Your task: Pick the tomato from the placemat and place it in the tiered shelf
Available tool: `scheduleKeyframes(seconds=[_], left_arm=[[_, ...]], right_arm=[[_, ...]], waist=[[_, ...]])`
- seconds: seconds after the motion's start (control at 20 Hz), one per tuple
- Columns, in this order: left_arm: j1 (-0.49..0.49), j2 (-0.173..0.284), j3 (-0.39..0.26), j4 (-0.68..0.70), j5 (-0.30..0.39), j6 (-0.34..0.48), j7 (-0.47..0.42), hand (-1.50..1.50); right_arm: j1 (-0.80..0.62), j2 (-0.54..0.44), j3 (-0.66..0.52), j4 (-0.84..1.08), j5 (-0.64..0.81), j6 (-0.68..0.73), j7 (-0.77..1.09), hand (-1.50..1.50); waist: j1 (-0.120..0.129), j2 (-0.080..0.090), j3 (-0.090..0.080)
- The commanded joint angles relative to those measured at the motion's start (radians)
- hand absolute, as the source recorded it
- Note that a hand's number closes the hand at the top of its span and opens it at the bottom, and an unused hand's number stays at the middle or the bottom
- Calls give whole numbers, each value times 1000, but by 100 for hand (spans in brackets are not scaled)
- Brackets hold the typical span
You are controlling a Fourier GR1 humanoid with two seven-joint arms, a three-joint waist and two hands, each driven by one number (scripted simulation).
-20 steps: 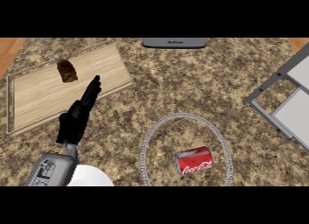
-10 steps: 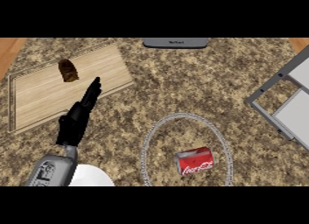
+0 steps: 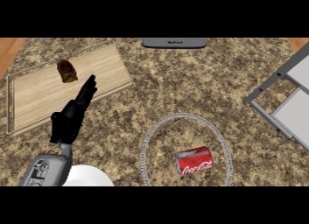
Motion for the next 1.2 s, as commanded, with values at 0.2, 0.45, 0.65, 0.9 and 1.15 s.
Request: scheduleKeyframes(seconds=[0.2, 0.45, 0.65, 0.9, 1.15], left_arm=[[10, -45, -36, 9, -44, 28, -9, 0], [22, -34, -11, -29, -26, 7, 5, 0], [51, -39, -28, -64, -52, 14, 0, 0], [3, -27, 20, -19, -32, 4, 6, 0], [63, -18, 13, -36, -35, -19, -17, 0]], right_arm=[[-63, -50, 39, 169, 223, -190, 17, -150], [-121, -46, 18, 342, 234, -161, -46, -150], [-189, -65, -14, 399, 168, -52, -7, -150], [-178, -65, -45, 436, 106, 67, -26, -150], [-261, -120, -54, 525, 79, 188, -1, -150]], waist=[[5, 5, 0], [-2, 0, 0], [-2, -1, 0], [-10, -1, 0], [2, 0, 0]])
